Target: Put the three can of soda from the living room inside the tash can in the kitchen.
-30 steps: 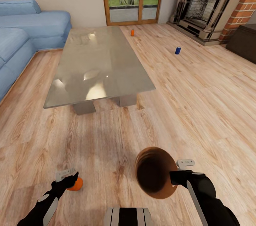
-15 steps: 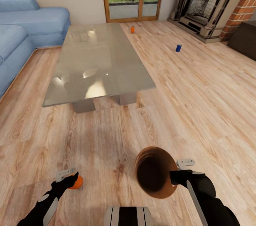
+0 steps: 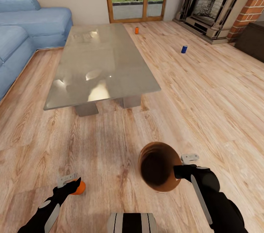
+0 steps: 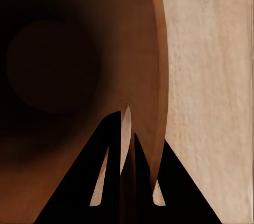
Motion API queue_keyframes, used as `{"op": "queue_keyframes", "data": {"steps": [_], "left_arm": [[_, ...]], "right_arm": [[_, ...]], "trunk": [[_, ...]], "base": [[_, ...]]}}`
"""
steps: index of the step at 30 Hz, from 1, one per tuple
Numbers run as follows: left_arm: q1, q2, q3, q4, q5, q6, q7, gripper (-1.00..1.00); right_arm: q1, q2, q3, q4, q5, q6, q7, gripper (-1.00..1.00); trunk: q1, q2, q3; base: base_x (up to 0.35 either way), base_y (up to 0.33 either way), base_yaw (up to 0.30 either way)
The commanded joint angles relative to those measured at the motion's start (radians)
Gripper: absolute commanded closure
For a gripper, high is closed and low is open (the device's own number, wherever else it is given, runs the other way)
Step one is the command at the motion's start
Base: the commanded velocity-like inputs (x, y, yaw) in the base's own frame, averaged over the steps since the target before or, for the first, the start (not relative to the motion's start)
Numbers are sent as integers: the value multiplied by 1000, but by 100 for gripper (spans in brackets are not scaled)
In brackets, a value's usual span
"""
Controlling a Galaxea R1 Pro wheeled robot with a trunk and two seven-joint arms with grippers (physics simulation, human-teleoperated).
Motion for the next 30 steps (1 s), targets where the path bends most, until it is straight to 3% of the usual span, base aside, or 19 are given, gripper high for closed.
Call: {"op": "queue_keyframes", "data": {"steps": [1, 30], "left_arm": [[0, 0, 0, 0, 0, 0, 0, -100], [0, 0, 0, 1, 0, 0, 0, -100]], "right_arm": [[-7, 0, 0, 0, -19, 0, 5, 100], [-163, -4, 0, 0, -19, 4, 5, 100]], "trunk": [[0, 0, 0], [0, 0, 0]], "base": [[0, 0, 0], [0, 0, 0]]}}
